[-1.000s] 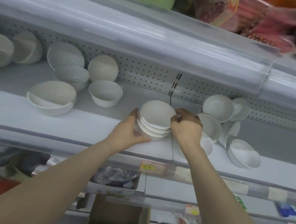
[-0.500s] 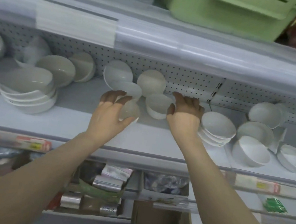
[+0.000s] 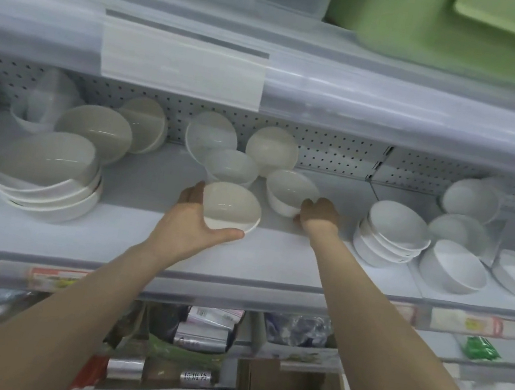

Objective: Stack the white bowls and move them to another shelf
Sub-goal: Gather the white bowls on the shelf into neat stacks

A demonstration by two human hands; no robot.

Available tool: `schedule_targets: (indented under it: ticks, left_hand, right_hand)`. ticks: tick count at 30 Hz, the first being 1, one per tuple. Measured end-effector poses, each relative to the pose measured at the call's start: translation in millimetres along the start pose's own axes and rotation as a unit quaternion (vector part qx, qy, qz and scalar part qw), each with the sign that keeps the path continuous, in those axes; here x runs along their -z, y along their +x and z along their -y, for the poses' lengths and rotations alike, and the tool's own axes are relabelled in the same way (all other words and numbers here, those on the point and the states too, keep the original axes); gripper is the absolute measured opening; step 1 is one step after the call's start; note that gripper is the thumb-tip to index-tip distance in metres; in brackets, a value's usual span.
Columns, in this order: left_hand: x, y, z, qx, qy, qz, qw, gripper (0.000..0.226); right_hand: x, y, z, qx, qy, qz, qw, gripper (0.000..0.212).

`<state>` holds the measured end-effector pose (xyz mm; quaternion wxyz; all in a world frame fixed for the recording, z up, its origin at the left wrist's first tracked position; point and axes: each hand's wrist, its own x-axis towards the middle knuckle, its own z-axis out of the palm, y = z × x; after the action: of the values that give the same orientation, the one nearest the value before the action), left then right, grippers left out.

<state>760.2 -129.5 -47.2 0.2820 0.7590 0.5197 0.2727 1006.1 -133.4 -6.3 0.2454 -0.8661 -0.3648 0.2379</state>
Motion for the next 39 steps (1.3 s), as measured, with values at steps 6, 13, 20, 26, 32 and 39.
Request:
schedule_targets:
  ticks: [6,13,20,26,32,39]
  left_hand:
    - [1.1,2.8,-1.6,-0.011,-0.010,0.045,0.999,0.105]
    - [-39.0,8.2,-24.9,-0.044,-0.007,0.080,0.996,0.114]
    - [-77.4,18.8,-68.6,-0.023,-0.017,0.100,0.995,0.130]
    - [-94.2,16.9,-83.9,-0.009,-0.039,0.054,0.998,0.130]
    - [-95.9,10.4,-86.7,0.050,-0.109,0.032,0.992,0.151]
    - [-94.7,8.1,-85.9,0.030,-0.105,0.019,0.994,0.135]
  right_hand:
    - [8.5,-11.5,3.4,0.005,0.120,-0.018,0.993,0.020]
    - [67.6,-50.0,-13.5,0.106,0.127,-0.142,0.976,0.012]
    - [139.9,-51.5,-66.7,0.065,0.139,-0.232,0.960,0.023]
    - [170.5,-26.1,-102.0,0.010,0.109,-0.201,0.974,0.020]
    - [160.2,-4.2,-116.3,0.002,0.045,-0.143,0.989,0.034]
    - [156.8,1.7,-120.4,0.015,0.016,-0.167,0.986,0.031]
